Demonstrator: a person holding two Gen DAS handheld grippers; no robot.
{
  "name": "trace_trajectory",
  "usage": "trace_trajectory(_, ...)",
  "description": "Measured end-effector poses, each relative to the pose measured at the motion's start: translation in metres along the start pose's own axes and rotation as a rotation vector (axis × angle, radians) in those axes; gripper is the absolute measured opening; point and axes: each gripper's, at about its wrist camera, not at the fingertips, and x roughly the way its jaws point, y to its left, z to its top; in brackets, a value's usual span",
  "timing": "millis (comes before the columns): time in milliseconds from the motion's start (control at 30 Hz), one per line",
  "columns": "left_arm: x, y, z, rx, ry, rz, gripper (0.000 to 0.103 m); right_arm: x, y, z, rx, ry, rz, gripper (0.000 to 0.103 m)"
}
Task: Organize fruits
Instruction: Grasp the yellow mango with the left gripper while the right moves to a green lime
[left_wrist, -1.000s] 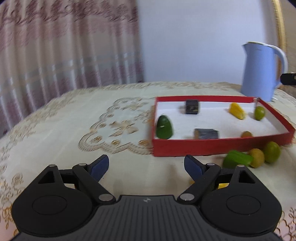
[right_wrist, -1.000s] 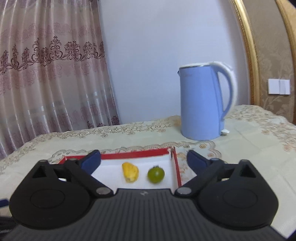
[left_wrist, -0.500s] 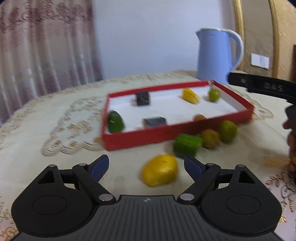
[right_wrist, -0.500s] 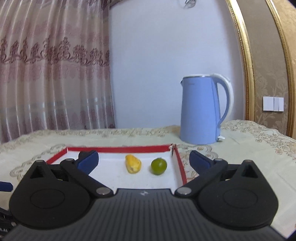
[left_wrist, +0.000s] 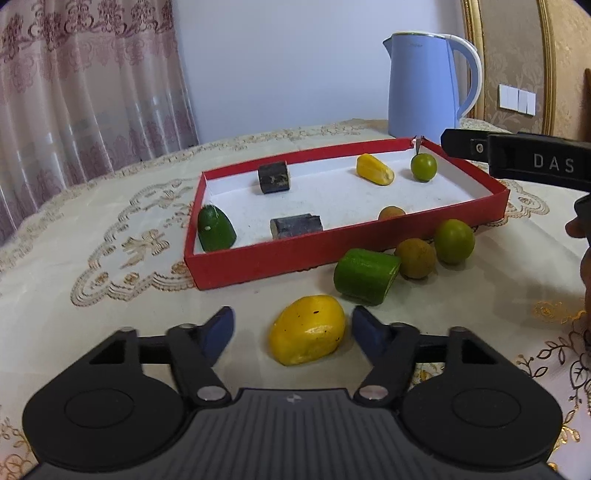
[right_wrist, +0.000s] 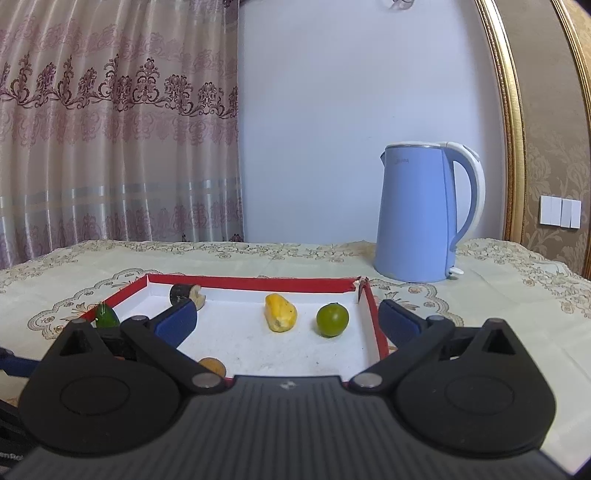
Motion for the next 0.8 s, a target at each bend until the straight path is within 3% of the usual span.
trace_trajectory(67, 0.0, 0.002, 0.0, -0.014, 0.005, -0.01, 0.061, 0.001, 0.0, 0.0, 0.003, 0.004, -0.003, 0.103)
trace_trajectory(200, 0.0, 0.002, -0.001, -0.019, 0.002, -0.042, 0.04, 0.003, -0.001, 0.001, 0.001, 0.006, -0.008, 0.103)
trace_trajectory(367, -0.004, 0.0, -0.002, -0.017, -0.022, -0.043, 0.039, 0.0, 0.001, 0.0, -0.014, -0.005, -0.017, 0.103)
trace_trajectory(500, -0.009, 0.014, -0.003, -0.103, -0.072, -0.03, 0.039, -0.004, 0.0, 0.001, -0.027, -0.022, -0.036, 0.103)
trace_trajectory(567, -0.009, 0.02, -0.002, -0.141, -0.079, -0.003, 0.039, -0.007, 0.0, 0.001, -0.034, -0.02, -0.006, 0.103)
trace_trajectory(800, -0.009, 0.028, -0.001, -0.189, -0.083, 0.039, 0.039, -0.017, 0.006, 0.005, -0.118, 0.114, 0.049, 0.101)
